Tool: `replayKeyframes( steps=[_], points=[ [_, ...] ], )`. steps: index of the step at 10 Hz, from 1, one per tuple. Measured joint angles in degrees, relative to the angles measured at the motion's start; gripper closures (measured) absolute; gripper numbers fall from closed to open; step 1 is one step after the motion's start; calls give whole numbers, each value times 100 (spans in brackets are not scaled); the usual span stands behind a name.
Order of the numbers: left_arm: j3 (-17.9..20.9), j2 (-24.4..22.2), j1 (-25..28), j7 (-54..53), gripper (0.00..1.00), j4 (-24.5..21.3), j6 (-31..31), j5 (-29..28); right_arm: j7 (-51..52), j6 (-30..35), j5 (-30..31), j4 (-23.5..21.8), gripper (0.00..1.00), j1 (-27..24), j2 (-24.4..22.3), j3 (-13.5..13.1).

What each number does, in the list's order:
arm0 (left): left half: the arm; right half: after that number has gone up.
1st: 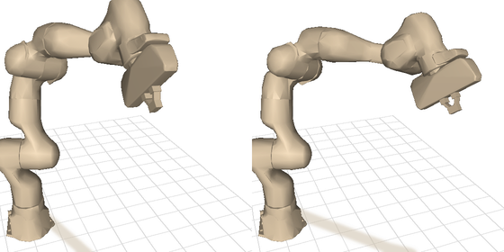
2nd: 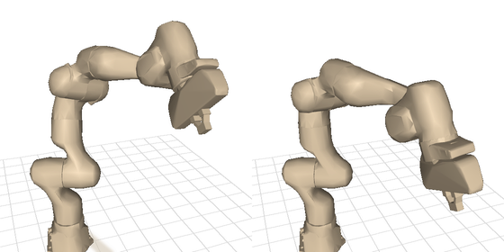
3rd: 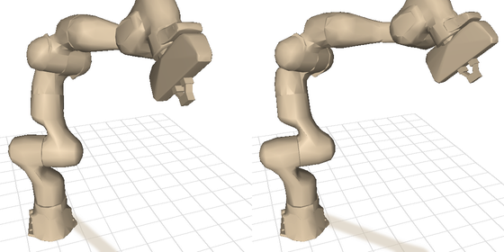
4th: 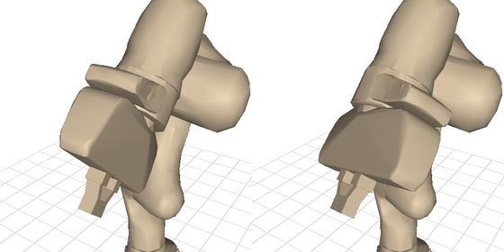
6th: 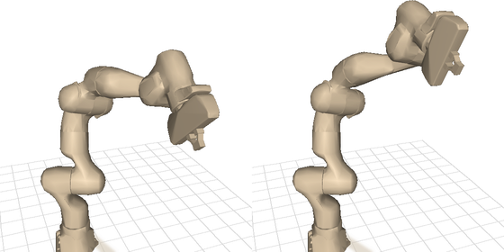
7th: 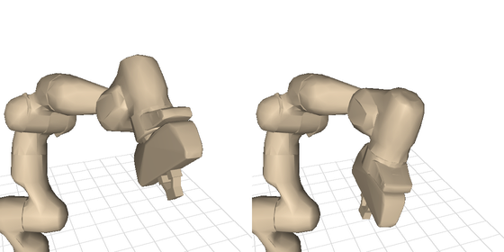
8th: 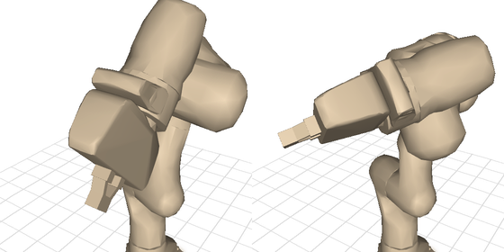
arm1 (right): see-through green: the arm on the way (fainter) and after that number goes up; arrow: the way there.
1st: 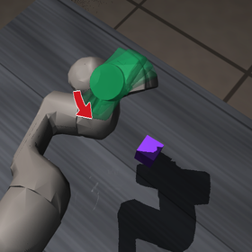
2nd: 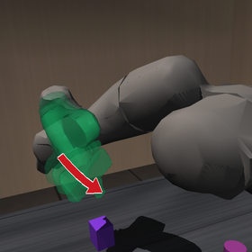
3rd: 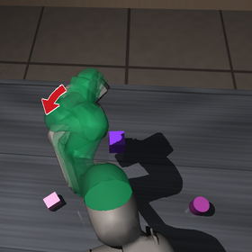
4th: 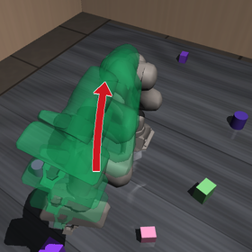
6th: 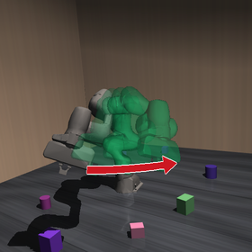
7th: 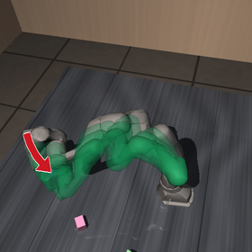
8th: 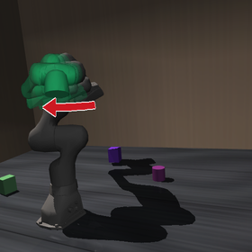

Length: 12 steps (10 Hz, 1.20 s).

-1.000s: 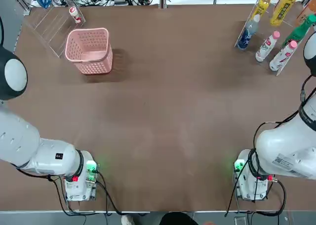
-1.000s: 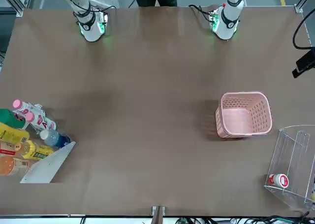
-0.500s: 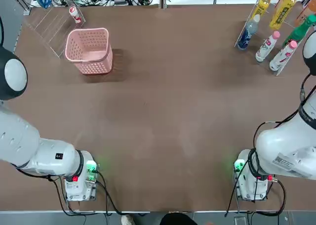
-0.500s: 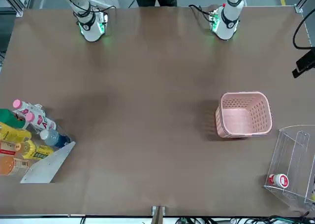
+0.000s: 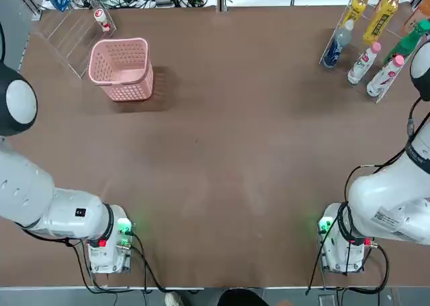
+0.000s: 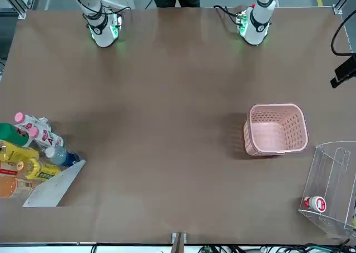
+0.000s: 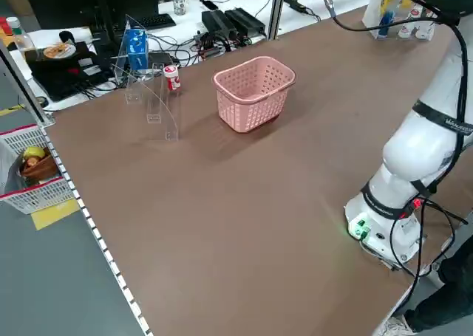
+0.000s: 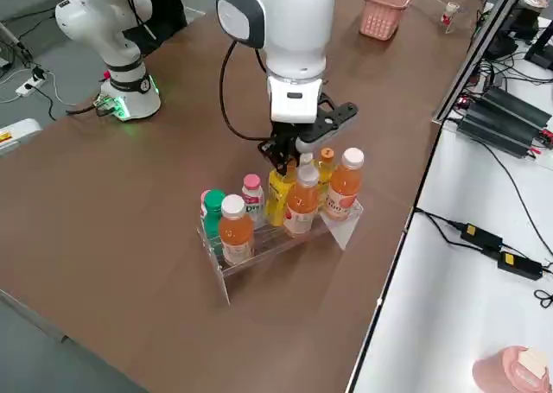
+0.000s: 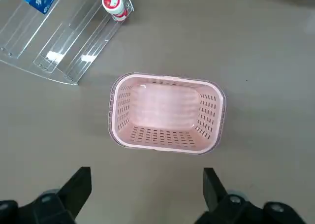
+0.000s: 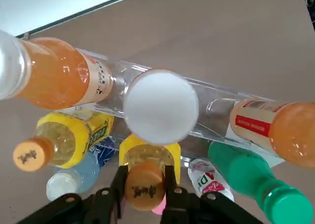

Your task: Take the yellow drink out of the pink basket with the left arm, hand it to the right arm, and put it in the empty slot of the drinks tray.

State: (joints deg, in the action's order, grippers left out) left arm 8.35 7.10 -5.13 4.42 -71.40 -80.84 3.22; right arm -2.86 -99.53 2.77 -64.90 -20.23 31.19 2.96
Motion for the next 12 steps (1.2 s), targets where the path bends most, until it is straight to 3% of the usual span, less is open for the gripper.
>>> replayKeyframes(
  steps=[12],
  points=[
    [9,0,3,0,0,-3,0,0,76,-270,-163,-219,66,-97,177,1]
  ],
)
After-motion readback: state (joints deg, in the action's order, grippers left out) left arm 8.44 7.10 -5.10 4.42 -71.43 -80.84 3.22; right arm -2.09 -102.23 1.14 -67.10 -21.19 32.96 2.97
